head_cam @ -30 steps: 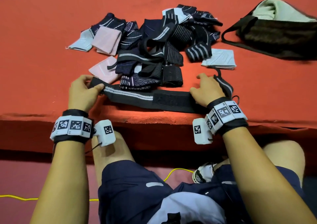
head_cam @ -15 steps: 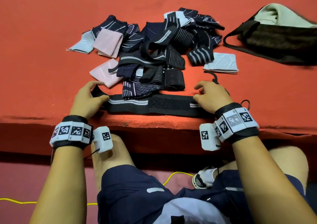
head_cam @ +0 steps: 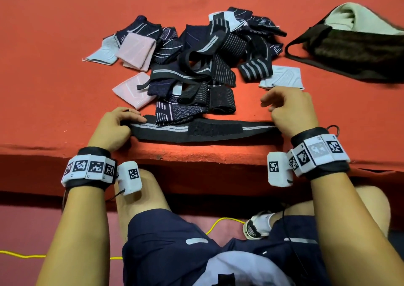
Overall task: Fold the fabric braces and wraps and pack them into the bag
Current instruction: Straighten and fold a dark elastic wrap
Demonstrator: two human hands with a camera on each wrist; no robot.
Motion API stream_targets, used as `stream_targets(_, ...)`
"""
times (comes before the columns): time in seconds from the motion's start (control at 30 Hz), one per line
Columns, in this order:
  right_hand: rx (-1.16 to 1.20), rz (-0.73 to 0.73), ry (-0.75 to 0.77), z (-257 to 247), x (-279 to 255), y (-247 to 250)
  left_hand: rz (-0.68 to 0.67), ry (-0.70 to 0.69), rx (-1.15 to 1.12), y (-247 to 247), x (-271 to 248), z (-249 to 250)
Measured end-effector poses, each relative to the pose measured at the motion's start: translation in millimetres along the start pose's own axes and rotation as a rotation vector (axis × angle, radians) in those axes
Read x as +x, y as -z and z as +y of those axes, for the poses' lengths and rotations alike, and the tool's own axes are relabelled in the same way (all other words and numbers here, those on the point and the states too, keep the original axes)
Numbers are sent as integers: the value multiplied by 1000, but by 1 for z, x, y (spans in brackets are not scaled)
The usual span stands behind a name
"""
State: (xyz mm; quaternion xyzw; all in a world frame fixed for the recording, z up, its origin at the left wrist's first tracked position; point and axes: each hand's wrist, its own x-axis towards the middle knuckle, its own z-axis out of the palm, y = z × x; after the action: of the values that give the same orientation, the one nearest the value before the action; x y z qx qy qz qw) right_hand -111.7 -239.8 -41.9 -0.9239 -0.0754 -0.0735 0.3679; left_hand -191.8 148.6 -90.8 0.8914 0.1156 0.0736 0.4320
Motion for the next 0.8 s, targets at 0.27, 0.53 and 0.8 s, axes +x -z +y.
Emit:
stream_targets(0.27,-341,-136,-48,9,7,16,-12,55,-90,8,-1,0)
stream_targets(0.53,-490,-121,-82,7,13,7,81,120,-102,7,2,2)
stream_targets(0.8,-436,-7,-245,8,15,27,254,129,-348,12,1,17)
